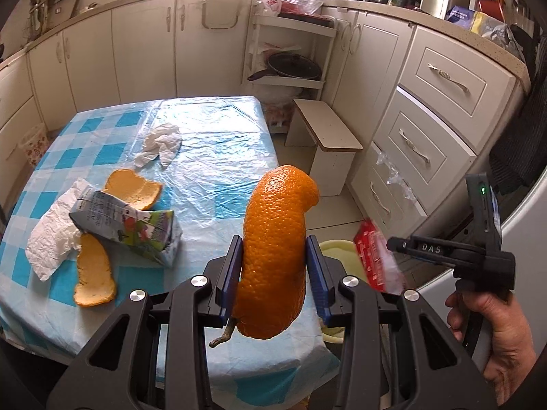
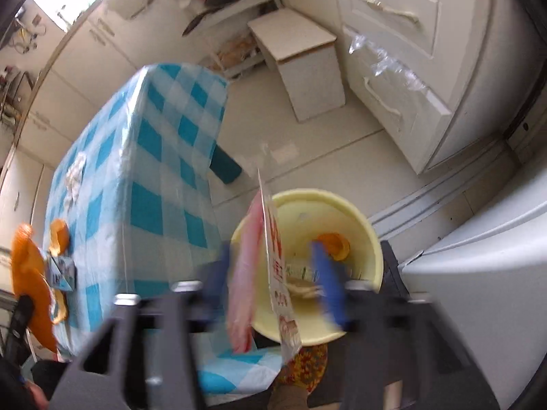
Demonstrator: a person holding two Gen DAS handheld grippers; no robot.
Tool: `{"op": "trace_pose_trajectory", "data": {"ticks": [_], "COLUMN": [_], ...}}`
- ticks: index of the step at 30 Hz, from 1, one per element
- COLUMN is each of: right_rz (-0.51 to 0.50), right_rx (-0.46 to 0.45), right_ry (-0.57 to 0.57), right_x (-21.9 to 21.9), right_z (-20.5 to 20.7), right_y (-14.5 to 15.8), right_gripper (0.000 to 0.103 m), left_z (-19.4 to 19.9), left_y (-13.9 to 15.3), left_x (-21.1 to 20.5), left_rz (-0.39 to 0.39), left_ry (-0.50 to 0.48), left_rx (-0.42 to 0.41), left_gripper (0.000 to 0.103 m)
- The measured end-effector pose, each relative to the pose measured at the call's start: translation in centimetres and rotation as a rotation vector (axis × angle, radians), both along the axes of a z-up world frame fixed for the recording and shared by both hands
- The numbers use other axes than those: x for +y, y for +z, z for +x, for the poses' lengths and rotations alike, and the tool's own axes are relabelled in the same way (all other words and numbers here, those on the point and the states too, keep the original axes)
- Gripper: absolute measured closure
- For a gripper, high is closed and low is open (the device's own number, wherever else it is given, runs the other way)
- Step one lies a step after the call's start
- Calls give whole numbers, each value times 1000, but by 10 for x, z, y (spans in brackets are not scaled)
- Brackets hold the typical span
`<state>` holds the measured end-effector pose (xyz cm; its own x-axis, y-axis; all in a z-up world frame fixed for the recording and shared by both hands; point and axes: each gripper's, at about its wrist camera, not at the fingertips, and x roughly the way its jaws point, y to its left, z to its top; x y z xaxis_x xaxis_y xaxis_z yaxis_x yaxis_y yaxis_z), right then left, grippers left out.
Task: Collect trash
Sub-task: 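Open both tools to drop the wrapper and orange into the bucket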
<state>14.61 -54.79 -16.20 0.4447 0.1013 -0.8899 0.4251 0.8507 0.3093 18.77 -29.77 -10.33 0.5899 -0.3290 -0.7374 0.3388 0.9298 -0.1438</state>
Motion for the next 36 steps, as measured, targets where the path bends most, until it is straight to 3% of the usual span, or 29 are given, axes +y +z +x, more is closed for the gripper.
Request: {"op": "trace_pose_trajectory", "data": {"ticks": [3, 5, 8, 11, 14, 21, 25, 36], "right_rz": [-1, 22, 17, -23, -60, -64, -59, -55], "right_rx": [0, -47, -197, -373, -491, -545, -553, -617], "right_ry": [-2, -35, -87, -144, -163, -139, -129, -122], "right_x": [-3, -9, -14, -15, -11, -2, 2, 25], "right_z": [2, 0, -9, -23, -32, -20, -14, -13], "right_y": [3, 12, 46, 91, 122, 139, 145, 161], "right_gripper": [42, 42, 40, 32, 25, 25, 25, 22], "left_z": [-2, -3, -3, -3, 1, 19, 15, 18], "left_y": [-9, -14, -25, -39, -59, -98, -81, -23], "left_x": [-18, -29, -52, -81, -111, -166, -164, -90], "left_rz": [10, 14, 16, 25, 46, 119, 95, 32], "left_ry": [-29, -48, -77, -116, -147, -199, -213, -157], "left_rx": [17, 29, 54, 78, 116, 220, 183, 111], "left_gripper": [68, 68, 68, 67, 67, 54, 39, 34]}}
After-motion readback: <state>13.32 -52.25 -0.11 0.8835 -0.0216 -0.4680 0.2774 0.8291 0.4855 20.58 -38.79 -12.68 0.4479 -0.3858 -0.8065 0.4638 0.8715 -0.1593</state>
